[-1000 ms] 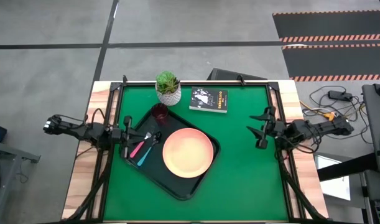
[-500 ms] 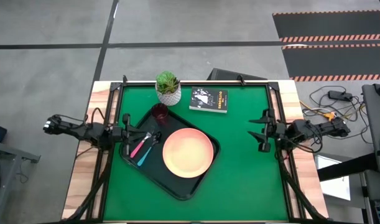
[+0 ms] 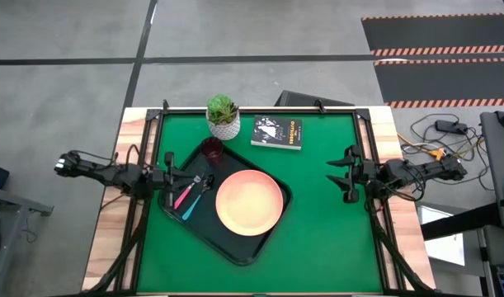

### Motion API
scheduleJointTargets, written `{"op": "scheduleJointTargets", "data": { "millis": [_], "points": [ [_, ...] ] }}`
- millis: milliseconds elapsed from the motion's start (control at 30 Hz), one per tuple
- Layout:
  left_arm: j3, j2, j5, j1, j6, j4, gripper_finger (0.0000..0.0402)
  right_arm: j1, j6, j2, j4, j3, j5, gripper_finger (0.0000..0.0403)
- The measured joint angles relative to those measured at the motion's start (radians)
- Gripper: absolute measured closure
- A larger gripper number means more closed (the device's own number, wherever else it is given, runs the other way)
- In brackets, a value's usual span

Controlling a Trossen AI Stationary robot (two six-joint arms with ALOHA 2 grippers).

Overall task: Pick and place plate/cup/fork/spoon on tray
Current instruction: Return to Home Position

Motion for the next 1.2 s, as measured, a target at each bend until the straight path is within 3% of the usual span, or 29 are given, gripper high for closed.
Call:
{"op": "scheduleJointTargets", "data": {
  "millis": [1200],
  "points": [
    [0.0,0.137,0.001,0.0,0.0,0.0,0.0347,0.0,-0.003,0.0,0.001,-0.001,0.0,0.0202]
  ]
}}
